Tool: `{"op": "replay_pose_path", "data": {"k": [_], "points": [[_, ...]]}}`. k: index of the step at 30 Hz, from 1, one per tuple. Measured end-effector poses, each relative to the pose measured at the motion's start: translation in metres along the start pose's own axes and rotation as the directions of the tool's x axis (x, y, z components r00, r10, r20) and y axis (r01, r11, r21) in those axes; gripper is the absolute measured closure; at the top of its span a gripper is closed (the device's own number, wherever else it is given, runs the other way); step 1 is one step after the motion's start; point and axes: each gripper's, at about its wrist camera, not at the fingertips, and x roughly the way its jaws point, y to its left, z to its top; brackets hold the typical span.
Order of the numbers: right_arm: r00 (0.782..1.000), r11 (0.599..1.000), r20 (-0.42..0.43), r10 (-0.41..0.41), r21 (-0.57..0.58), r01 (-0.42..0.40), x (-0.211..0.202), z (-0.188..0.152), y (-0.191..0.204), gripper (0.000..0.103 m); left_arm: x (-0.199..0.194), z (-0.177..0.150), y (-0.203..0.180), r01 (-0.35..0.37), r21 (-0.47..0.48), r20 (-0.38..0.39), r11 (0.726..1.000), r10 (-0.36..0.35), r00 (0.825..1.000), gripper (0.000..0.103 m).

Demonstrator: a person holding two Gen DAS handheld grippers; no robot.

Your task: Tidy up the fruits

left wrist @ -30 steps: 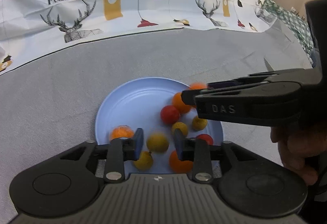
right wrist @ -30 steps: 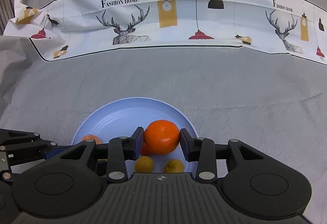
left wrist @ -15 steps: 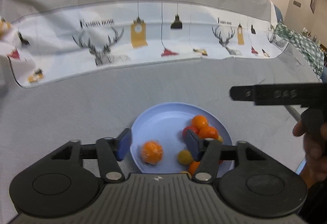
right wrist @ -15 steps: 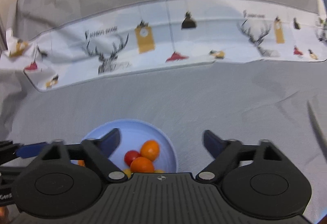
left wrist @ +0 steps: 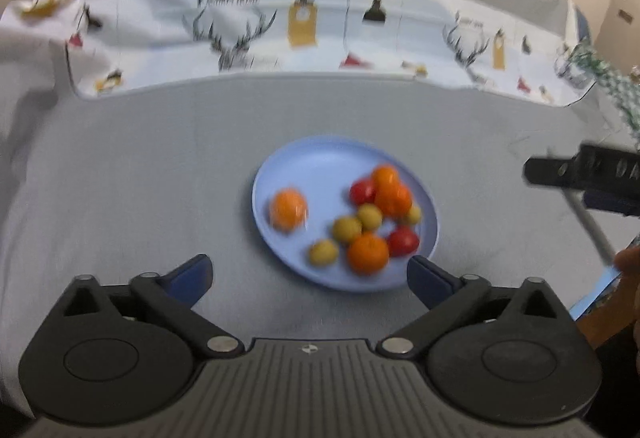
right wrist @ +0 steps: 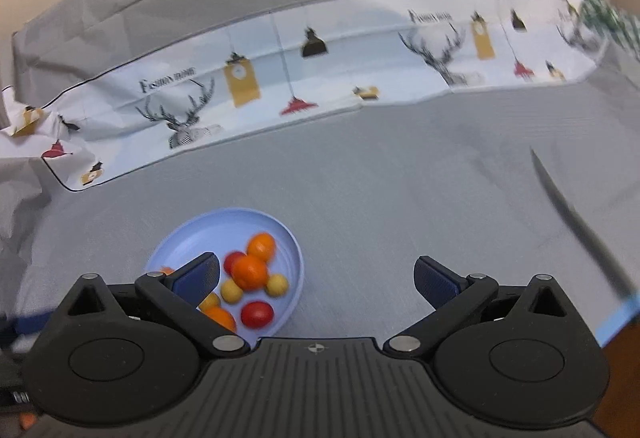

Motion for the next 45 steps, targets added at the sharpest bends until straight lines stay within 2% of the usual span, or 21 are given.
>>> {"op": "replay_pose_path", "data": {"k": [3, 7, 13, 18, 25, 35, 45], "points": [[1.000, 1.000, -0.025, -0.005, 0.023, 0.006, 0.006, 0.000, -0.009, 0.001, 0.009, -0.006, -0.008, -0.011, 0.026, -0.031, 1.000, 0.012, 0.999, 0.000], [0.998, 1.000, -0.064, -0.009, 0.018, 0.010, 0.018, -0.003, -0.008, 0.001, 0.021, -0.006, -0.012, -0.051, 0.056, -0.030, 0.997, 0.053, 0.998, 0.000], [0.996, 0.993, -0.092, -0.020, -0.117, 0.010, 0.033, -0.011, 0.016, 0.001, 0.028, -0.001, -0.003, -0.073, 0.016, -0.036, 0.997, 0.073, 0.997, 0.000], [0.991, 0.986, -0.133, -0.029, -0.166, 0.007, 0.043, -0.014, 0.027, 0.001, 0.032, 0.000, 0.002, -0.085, -0.010, -0.051, 0.996, 0.084, 0.995, 0.000], [0.990, 0.986, -0.139, -0.009, -0.168, -0.014, 0.040, -0.017, 0.028, 0.001, 0.029, 0.000, -0.003, -0.072, 0.007, -0.030, 0.997, 0.072, 0.997, 0.000], [0.988, 0.982, -0.156, -0.007, -0.186, -0.023, 0.043, -0.020, 0.033, 0.001, 0.029, 0.000, 0.001, -0.066, -0.004, -0.040, 0.998, 0.066, 0.997, 0.000], [0.985, 0.987, -0.171, -0.023, -0.161, -0.005, 0.048, -0.019, 0.031, 0.001, 0.030, 0.001, -0.001, -0.059, 0.002, -0.035, 0.998, 0.059, 0.998, 0.000]]}}
